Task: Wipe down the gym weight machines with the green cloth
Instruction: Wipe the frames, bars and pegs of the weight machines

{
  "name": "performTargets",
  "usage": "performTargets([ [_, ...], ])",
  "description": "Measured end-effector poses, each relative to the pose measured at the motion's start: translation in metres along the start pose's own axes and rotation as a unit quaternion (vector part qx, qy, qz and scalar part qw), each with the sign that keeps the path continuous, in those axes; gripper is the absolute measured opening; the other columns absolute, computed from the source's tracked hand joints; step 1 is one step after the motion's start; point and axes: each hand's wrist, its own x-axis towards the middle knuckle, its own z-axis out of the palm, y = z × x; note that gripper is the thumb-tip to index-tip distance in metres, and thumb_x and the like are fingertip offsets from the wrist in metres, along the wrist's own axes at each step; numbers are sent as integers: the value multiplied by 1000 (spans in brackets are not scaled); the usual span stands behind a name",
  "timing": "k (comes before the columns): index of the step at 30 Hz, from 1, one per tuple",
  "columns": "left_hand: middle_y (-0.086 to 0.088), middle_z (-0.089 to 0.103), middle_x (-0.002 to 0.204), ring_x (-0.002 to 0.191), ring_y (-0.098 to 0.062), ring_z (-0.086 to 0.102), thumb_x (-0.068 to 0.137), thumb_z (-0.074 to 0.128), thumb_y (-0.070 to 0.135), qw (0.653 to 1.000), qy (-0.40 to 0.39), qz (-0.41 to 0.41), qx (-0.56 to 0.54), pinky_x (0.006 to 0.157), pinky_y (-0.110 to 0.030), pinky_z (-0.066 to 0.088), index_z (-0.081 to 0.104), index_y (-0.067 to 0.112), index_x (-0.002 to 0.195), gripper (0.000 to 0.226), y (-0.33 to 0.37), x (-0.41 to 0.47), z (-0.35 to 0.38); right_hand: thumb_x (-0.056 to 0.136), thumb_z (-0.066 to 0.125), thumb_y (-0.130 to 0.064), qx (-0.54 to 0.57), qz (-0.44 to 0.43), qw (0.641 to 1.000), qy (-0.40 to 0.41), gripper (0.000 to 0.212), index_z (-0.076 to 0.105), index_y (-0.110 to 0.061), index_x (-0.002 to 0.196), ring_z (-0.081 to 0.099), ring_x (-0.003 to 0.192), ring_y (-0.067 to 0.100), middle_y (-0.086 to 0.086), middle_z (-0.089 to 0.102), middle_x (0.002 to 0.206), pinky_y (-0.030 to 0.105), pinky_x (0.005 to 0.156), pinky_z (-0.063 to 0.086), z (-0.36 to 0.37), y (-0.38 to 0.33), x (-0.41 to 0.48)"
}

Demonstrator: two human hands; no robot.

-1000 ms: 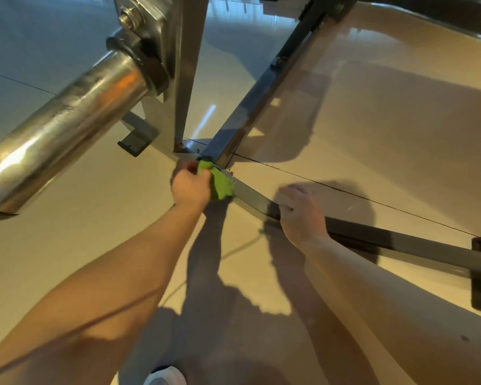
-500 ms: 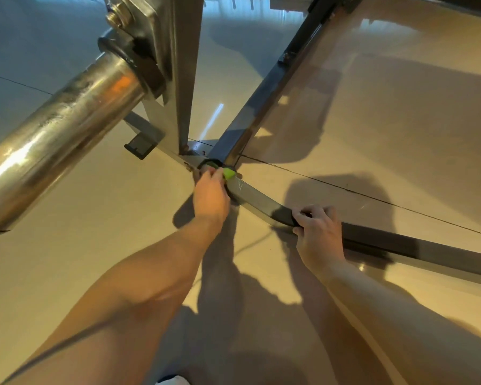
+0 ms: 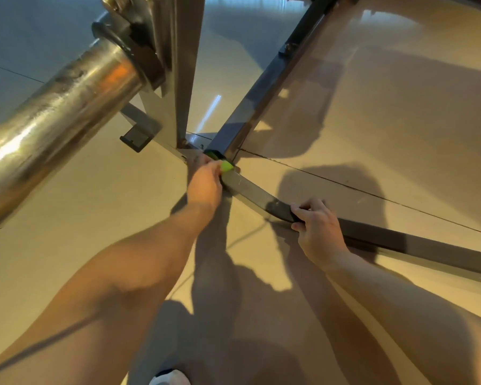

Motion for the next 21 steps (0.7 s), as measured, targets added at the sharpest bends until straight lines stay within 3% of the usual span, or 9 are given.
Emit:
performTargets([
  [3, -5, 63, 106, 99, -21, 49, 92, 58, 8, 990, -20, 123, -63, 85, -23, 35, 77, 12, 104, 22, 39, -60, 13, 91, 69, -3, 5, -4, 1000, -9, 43, 65, -9, 133, 46, 105, 20, 1, 56, 108, 39, 98, 44, -5, -1, 0],
  [6, -2, 64, 103, 96, -13, 42, 95, 57, 18, 977, -66, 184, -82, 82, -21, 34, 78, 14, 107, 24, 49, -69, 7, 91, 69, -5, 21, 6, 1000, -12, 43, 65, -12, 134, 44, 105, 16, -3, 53, 106, 34, 98, 42, -7, -3, 0],
  [8, -5, 65, 105, 97, -13, 47, 98, 57, 16, 987, -45, 140, -59, 87, -25, 41, 77, 14, 105, 22, 20, -43, -1, 92, 69, -5, 26, 10, 1000, -13, 43, 65, -13, 134, 45, 106, 16, -3, 53, 106, 35, 99, 42, -8, -4, 1],
  [11, -21, 60, 128, 117, -35, 57, 104, 47, 9, 1000, -15, 18, -3, 103, -43, 46, 68, 3, 120, 27, -17, 4, -12, 93, 68, -5, 31, 7, 999, -16, 41, 65, -13, 133, 45, 104, 16, -1, 55, 108, 33, 98, 41, -10, -3, 0],
  [12, -22, 56, 134, 123, -38, 54, 106, 44, 9, 1000, -25, 3, 8, 105, -43, 44, 65, 2, 125, 29, -16, 8, -11, 93, 67, -5, 30, 7, 999, -15, 40, 66, -12, 133, 45, 103, 16, 0, 55, 108, 32, 97, 41, -10, -3, 0],
  [14, -18, 59, 129, 117, -34, 56, 104, 49, 7, 999, -23, -28, 3, 103, -41, 47, 67, 5, 124, 27, 1, -2, -5, 94, 67, -6, 25, 5, 1000, -15, 39, 66, -12, 132, 45, 102, 17, 0, 55, 107, 32, 96, 40, -10, -4, 0],
  [16, -11, 62, 114, 103, -29, 55, 96, 61, 4, 1000, 0, -3, -22, 93, -43, 51, 74, 10, 115, 24, 24, -24, 3, 94, 66, -7, 18, 2, 1000, -18, 38, 67, -13, 132, 45, 104, 17, 1, 54, 108, 31, 96, 39, -11, -4, 1],
  [18, -8, 63, 103, 98, -26, 49, 89, 66, 3, 995, 9, 80, -64, 86, -37, 48, 78, 13, 103, 21, 50, -55, 13, 94, 67, -10, 10, 6, 1000, -25, 37, 68, -15, 131, 45, 105, 17, 0, 55, 109, 31, 95, 39, -13, -5, 2],
  [21, -6, 60, 114, 109, -20, 47, 91, 63, 1, 984, -68, 123, -106, 91, -31, 44, 74, 16, 107, 25, 89, -99, 19, 94, 69, -19, -7, 34, 999, -6, 33, 70, -23, 126, 46, 102, 13, -4, 55, 106, 30, 87, 41, -18, -3, 1],
])
